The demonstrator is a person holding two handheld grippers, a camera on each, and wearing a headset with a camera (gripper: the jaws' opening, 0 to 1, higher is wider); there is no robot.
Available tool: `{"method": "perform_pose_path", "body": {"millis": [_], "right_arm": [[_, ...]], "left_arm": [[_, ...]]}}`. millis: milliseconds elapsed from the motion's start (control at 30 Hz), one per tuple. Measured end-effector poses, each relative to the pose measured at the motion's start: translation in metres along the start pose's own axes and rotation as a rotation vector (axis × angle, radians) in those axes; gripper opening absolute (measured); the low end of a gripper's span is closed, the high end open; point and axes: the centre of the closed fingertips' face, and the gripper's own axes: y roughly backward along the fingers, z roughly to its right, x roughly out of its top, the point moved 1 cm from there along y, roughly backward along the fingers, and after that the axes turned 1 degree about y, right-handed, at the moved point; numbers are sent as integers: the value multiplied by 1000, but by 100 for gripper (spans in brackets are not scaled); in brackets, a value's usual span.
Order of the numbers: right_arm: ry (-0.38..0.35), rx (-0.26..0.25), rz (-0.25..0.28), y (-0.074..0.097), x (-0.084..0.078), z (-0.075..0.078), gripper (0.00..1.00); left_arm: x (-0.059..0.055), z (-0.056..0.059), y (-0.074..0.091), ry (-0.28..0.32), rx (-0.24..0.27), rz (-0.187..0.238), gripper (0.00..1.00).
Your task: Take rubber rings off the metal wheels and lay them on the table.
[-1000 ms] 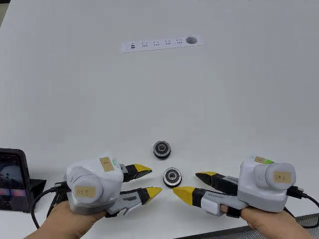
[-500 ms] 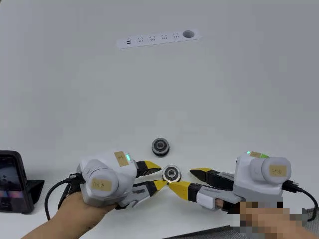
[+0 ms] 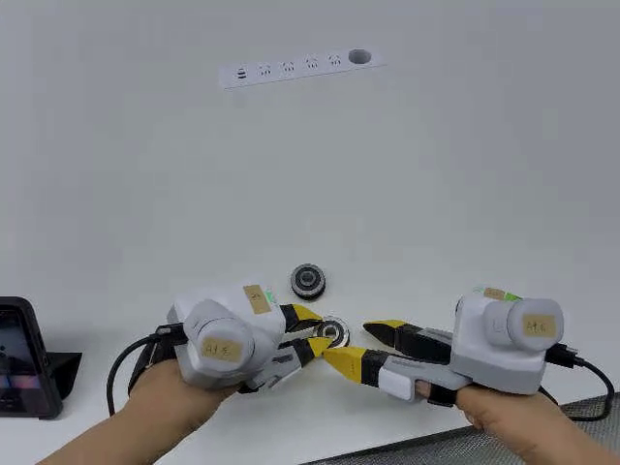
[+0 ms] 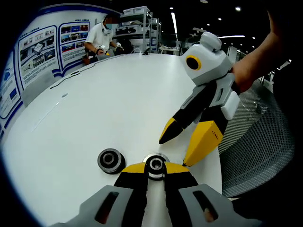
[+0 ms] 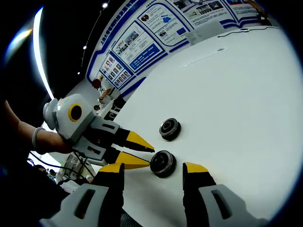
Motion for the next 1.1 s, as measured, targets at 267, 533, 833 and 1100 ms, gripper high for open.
{"method": "perform_pose_path", "body": {"millis": [267, 533, 833, 1100], "right_arm": [[-36, 10, 20, 0, 3, 0, 51], [-43, 12, 20, -1, 3, 2, 51], [-54, 15, 18, -3, 2, 2, 51], [-100, 30, 30, -7, 5, 2, 51]], "left_arm": [[-1, 3, -6, -22, -23, -18, 15], [-2, 2, -11, -36, -27, -33, 15], [-5, 2, -12, -46, -39, -44, 14], [-5, 1, -12, -49, -40, -44, 13]]}}
